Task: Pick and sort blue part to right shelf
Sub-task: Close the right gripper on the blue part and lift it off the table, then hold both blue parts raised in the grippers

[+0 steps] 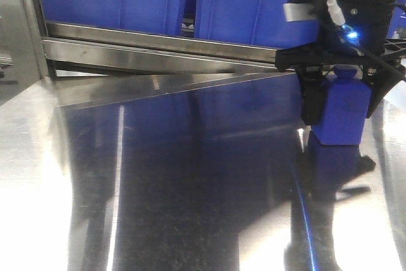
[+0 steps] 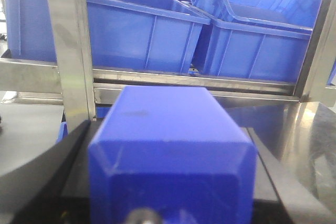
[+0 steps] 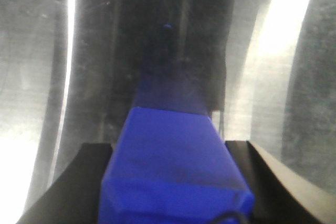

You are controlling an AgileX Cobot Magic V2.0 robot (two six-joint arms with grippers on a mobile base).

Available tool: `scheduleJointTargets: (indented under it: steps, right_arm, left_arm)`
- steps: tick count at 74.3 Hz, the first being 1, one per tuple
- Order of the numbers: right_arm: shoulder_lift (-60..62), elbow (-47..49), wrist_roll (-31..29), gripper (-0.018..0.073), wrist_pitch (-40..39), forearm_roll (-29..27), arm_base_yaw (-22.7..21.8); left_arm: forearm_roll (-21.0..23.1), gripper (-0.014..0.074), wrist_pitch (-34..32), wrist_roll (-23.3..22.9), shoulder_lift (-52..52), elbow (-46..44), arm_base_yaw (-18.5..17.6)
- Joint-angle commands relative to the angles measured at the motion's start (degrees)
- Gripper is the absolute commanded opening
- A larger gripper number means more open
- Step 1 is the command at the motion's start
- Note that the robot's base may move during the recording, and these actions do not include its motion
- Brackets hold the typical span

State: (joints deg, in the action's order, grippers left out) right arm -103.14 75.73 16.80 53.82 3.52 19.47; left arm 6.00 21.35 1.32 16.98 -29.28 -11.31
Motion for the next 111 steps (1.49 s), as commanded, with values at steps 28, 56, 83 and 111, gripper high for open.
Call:
scheduleJointTargets:
  steps: [28,56,83,111]
  right_arm:
    - [25.3,-15.4,0.0,0.0282,-15.3,4.1,-0.2]
    - [50.3,-32.5,-0.1,0.0282,-20.3,7.0,-0.2]
    - [75.3,-39.9,-1.7,0.0282,-17.2,7.4,-0.2]
    - [94.2,-39.7,-3.7,0.0282,-11.6,7.3,-0.2]
  left_arm:
    - [-3.1,0.0281,-0.3,0.0,-7.2,-1.4,-0.4]
    - [-3.4,0.0281,5.0,0.0,-10.6,-1.4,-0.4]
    - [-3.4,0.0281,11.4,0.0,-13.7,-1.4,-0.4]
    - [-3.4,0.0281,11.5,0.0,-13.7,-1.4,-0.4]
